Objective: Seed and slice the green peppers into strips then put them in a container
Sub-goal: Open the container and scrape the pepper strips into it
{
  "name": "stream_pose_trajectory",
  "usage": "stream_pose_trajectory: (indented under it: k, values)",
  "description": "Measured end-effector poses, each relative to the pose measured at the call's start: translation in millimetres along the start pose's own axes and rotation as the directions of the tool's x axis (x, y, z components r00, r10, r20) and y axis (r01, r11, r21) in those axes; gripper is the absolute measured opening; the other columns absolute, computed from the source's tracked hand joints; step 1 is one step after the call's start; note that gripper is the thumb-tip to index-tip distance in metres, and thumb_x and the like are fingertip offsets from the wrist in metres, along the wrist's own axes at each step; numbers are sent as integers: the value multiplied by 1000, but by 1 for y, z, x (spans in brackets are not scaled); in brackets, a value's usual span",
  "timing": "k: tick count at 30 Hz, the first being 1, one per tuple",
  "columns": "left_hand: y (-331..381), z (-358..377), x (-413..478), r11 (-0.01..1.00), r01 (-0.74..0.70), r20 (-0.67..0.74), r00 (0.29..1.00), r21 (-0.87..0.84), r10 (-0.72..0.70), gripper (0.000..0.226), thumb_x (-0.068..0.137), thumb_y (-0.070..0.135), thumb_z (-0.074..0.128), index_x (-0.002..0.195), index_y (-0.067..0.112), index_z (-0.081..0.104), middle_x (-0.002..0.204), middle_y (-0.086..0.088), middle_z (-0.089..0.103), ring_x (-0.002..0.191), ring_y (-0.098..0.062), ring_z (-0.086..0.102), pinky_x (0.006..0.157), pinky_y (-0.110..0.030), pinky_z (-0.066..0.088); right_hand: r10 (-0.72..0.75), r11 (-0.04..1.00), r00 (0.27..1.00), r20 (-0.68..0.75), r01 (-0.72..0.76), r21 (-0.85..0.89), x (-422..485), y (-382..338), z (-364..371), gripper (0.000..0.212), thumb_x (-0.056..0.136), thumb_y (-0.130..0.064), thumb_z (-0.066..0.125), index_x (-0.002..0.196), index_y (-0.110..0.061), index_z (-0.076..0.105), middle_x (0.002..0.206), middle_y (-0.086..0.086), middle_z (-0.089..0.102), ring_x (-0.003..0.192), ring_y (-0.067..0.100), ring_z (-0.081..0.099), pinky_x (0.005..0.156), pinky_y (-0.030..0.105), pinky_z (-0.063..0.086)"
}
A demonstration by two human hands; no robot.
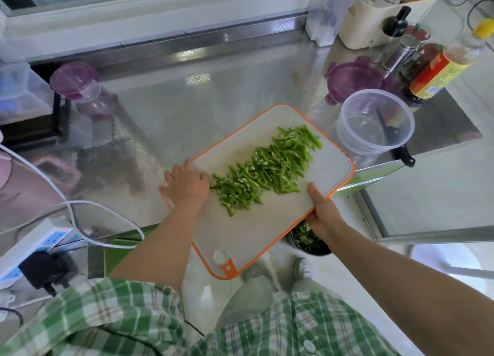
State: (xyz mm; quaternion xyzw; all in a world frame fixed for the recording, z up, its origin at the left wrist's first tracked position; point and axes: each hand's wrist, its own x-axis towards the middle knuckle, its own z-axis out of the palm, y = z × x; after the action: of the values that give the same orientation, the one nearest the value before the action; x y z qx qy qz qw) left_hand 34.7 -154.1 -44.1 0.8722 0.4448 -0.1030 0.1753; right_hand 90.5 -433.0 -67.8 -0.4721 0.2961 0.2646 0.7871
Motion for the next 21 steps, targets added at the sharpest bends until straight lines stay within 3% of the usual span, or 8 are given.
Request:
stream_pose_trajectory:
  k: [4, 9, 13, 17, 21]
  values:
    - [-3, 1, 10, 1000, -14, -59, 998, 13, 14, 48, 94, 43, 50, 134, 17, 48, 136, -22, 42, 130, -38, 38, 114, -51, 22, -26, 1000, 1000, 9, 26, -14, 9, -2, 8, 24, 94, -22, 59, 115, -12, 60, 113, 8, 68, 92, 19, 68, 83, 37, 57]
    - [-3, -11, 13, 1000, -5, -148, 989, -12, 3, 57, 94, 51, 48, 127, 5, 53, 135, -23, 47, 128, -39, 38, 106, -45, 29, -51, 998, 998, -30, 49, -49, 10, -9, 17, 34, 93, -29, 60, 123, -11, 57, 115, 9, 68, 92, 22, 67, 89, 45, 53]
    - [3, -29, 10, 997, 12, -156, 988, -73, -23, 60, 94, 58, 43, 118, 6, 59, 121, -21, 62, 119, -38, 53, 100, -42, 36, -79, 997, 996, -39, 77, -30, 1, -22, 26, 37, 93, -30, 60, 123, -8, 57, 114, 11, 68, 95, 25, 67, 89, 46, 53]
    - [6, -49, 4, 992, -45, -166, 986, -122, 24, 60, 92, 63, 42, 98, 9, 65, 109, -21, 67, 107, -39, 61, 86, -39, 45, -106, 994, 993, -50, 105, -28, -9, -43, 36, 23, 92, -31, 63, 104, -11, 61, 90, 5, 74, 77, 19, 71, 83, 45, 56]
    - [15, -68, -4, 996, -40, -179, 984, -80, 25, 68, 91, 69, 38, 103, 9, 68, 112, -20, 67, 110, -37, 61, 91, -39, 43, -117, 992, 993, -27, 116, -48, -18, -54, 41, 26, 93, -30, 60, 110, -10, 58, 98, 6, 71, 74, 17, 71, 77, 40, 59]
